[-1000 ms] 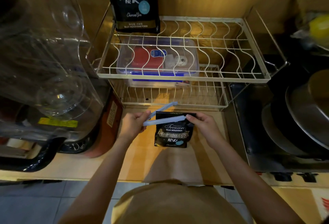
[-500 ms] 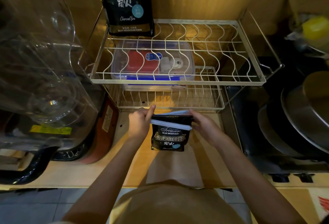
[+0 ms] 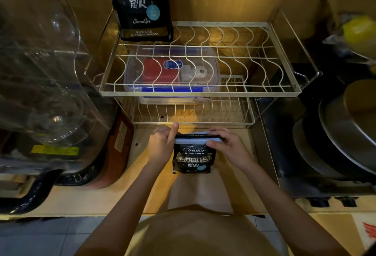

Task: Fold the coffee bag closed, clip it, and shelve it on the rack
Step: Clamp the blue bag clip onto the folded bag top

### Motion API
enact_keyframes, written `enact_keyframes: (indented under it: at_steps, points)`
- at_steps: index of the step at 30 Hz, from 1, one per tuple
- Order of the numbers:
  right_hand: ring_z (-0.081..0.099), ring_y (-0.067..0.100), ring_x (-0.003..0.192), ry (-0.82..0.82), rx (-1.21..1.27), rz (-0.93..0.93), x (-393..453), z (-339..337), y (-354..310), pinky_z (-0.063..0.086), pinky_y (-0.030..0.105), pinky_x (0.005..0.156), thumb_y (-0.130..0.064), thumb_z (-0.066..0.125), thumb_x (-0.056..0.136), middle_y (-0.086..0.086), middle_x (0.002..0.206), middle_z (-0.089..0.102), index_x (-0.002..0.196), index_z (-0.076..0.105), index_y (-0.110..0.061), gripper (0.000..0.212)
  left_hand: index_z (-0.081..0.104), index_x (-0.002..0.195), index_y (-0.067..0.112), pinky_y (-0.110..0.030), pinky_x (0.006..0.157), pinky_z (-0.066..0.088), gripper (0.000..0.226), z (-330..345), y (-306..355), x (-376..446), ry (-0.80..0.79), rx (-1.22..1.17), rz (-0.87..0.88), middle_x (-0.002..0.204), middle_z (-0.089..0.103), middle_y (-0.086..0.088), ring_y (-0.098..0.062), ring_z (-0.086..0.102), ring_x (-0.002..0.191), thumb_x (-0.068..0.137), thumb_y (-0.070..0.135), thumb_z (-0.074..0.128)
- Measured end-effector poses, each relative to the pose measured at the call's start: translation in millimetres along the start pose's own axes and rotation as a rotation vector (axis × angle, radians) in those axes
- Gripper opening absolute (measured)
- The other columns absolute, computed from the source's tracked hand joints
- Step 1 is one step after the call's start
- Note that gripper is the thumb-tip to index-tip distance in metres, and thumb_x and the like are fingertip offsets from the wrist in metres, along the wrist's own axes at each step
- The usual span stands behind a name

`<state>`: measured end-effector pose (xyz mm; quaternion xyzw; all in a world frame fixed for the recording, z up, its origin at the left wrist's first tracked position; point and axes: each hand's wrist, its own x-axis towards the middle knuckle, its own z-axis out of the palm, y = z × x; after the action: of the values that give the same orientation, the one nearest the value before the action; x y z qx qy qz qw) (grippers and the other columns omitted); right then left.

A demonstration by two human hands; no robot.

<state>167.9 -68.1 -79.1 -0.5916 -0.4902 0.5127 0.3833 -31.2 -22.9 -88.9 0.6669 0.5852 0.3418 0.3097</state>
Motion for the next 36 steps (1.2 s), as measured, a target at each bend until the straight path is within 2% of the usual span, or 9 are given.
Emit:
enact_keyframes:
  at_steps: [4, 7, 9, 13, 17, 20, 25, 30, 36]
  points:
    - [0.054, 0.019, 0.107, 0.001, 0.04, 0.004, 3, -1, -2, 0.054, 0.023, 0.084, -0.003, 0.068, 0.075, -0.006, 0.105, 0.054, 0.102, 0.066, -0.004, 0.028, 0.069, 0.096, 0.016, -0.025, 0.079, 0.044, 0.025, -15, 8, 4, -0.201, 0.049, 0.107, 0.098, 0.067, 0.0, -0.011, 0.057, 0.093, 0.076, 0.031, 0.068]
    - [0.057, 0.015, 0.1, 0.031, 0.067, -0.011, 3, -1, -7, 0.055, 0.02, 0.083, 0.003, 0.071, 0.07, -0.002, 0.102, 0.057, 0.102, 0.066, -0.007, 0.034, 0.071, 0.088, 0.008, -0.025, 0.075, 0.051, 0.015, -19, 16, 8, -0.291, 0.008, 0.146, 0.093, 0.072, -0.009, -0.012, 0.062, 0.084, 0.075, 0.016, 0.07]
    - [0.06, 0.018, 0.099, 0.073, 0.073, 0.004, 2, -1, -10, 0.055, 0.028, 0.085, 0.002, 0.074, 0.066, -0.002, 0.1, 0.062, 0.099, 0.067, -0.014, 0.037, 0.072, 0.086, 0.006, -0.013, 0.07, 0.048, 0.013, -20, 18, 9, -0.308, -0.029, 0.113, 0.092, 0.073, -0.011, -0.012, 0.063, 0.08, 0.075, 0.012, 0.069]
    - [0.063, 0.015, 0.087, 0.143, 0.051, 0.024, 1, -3, -13, 0.056, 0.025, 0.075, 0.0, 0.079, 0.06, -0.008, 0.088, 0.065, 0.088, 0.066, -0.026, 0.04, 0.072, 0.088, 0.007, -0.005, 0.067, 0.044, 0.015, -20, 16, 12, -0.301, -0.019, 0.064, 0.093, 0.073, -0.011, -0.01, 0.063, 0.08, 0.075, 0.012, 0.07]
    - [0.063, 0.016, 0.085, 0.168, 0.025, 0.027, 1, -5, -16, 0.055, 0.033, 0.081, 0.0, 0.081, 0.058, -0.007, 0.085, 0.066, 0.082, 0.067, -0.026, 0.038, 0.071, 0.089, 0.007, -0.005, 0.066, 0.044, 0.016, -21, 17, 12, -0.311, -0.004, 0.059, 0.093, 0.074, -0.013, -0.01, 0.063, 0.079, 0.074, 0.012, 0.07]
    - [0.063, 0.015, 0.088, 0.168, -0.004, 0.011, -2, -8, -16, 0.053, 0.027, 0.082, -0.001, 0.08, 0.058, -0.007, 0.089, 0.066, 0.079, 0.067, -0.026, 0.036, 0.07, 0.094, 0.01, -0.004, 0.066, 0.044, 0.019, -24, 22, 10, -0.344, 0.056, 0.103, 0.096, 0.074, -0.011, -0.006, 0.061, 0.079, 0.075, 0.014, 0.069]
    - [0.064, 0.007, 0.082, 0.168, -0.027, 0.009, 0, -6, -16, 0.054, 0.015, 0.073, 0.0, 0.081, 0.057, -0.009, 0.085, 0.067, 0.083, 0.069, -0.016, 0.033, 0.039, 0.131, 0.031, -0.036, 0.09, 0.05, 0.065, -21, 39, 16, -0.541, 0.279, 0.155, 0.117, 0.064, -0.001, -0.016, 0.058, 0.105, 0.074, 0.028, 0.071]
    - [0.063, 0.001, 0.077, 0.193, -0.052, -0.012, -1, -7, -14, 0.054, 0.013, 0.07, -0.001, 0.082, 0.057, -0.012, 0.083, 0.066, 0.081, 0.069, -0.019, 0.033, 0.056, 0.116, 0.015, -0.038, 0.084, 0.049, 0.035, -4, 48, 21, -0.615, 0.442, 0.309, 0.113, 0.062, -0.008, -0.021, 0.056, 0.098, 0.082, 0.025, 0.061]
    - [0.055, 0.002, 0.081, 0.042, -0.287, -0.022, -6, -21, -20, 0.047, 0.012, 0.07, -0.012, 0.074, 0.072, -0.009, 0.091, 0.062, 0.107, 0.064, -0.011, 0.037, 0.06, 0.111, 0.011, -0.032, 0.082, 0.043, 0.029, -5, 46, 18, -0.58, 0.389, 0.345, 0.106, 0.066, -0.012, -0.022, 0.057, 0.096, 0.083, 0.021, 0.06]
